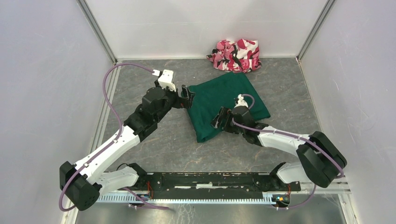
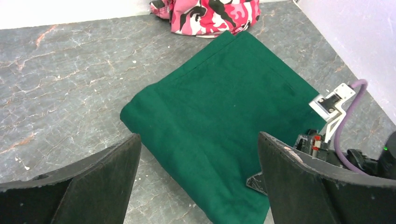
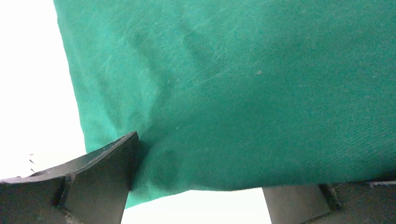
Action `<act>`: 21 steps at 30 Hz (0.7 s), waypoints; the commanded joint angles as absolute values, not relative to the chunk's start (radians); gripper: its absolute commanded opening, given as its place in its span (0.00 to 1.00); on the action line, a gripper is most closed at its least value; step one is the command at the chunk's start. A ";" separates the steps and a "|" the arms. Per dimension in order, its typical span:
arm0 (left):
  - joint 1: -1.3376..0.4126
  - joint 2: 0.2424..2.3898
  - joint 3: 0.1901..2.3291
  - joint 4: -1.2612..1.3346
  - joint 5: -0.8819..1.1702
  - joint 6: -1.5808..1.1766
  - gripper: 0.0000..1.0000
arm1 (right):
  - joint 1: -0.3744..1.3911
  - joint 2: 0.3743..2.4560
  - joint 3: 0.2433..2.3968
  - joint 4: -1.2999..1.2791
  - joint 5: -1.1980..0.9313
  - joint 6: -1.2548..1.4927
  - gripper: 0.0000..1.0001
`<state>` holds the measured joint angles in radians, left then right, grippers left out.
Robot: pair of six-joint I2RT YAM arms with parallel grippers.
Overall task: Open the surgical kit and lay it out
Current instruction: Move the surgical kit at the center of the board.
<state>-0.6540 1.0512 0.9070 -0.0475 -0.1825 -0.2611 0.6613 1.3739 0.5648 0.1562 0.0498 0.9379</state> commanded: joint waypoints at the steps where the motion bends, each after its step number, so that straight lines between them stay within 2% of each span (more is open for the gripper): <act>1: -0.661 1.070 0.953 -0.050 -0.208 -0.253 1.00 | 0.686 1.295 0.570 0.144 0.120 0.773 0.98; 4: -0.666 1.100 0.971 -0.101 -0.178 -0.353 1.00 | 0.683 1.215 0.573 0.024 0.089 0.597 0.98; 7: -0.664 1.116 0.944 -0.178 -0.162 -0.512 1.00 | 0.677 1.090 0.565 -0.164 0.164 0.432 0.98; 12: -0.664 1.128 0.811 -0.157 -0.092 -0.733 1.00 | 0.500 0.934 0.636 -0.341 0.239 0.240 0.98; 17: -0.664 1.203 0.732 -0.101 -0.062 -0.846 1.00 | 0.155 1.052 0.753 -0.261 0.006 0.155 0.98; 21: -0.660 1.287 0.725 -0.053 -0.009 -0.913 1.00 | -0.020 1.218 0.804 -0.128 -0.203 0.233 0.98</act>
<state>-0.6613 1.2339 0.7265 -0.1329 -0.0689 -0.7681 0.0948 1.0958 0.7540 -0.2390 0.0147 0.2363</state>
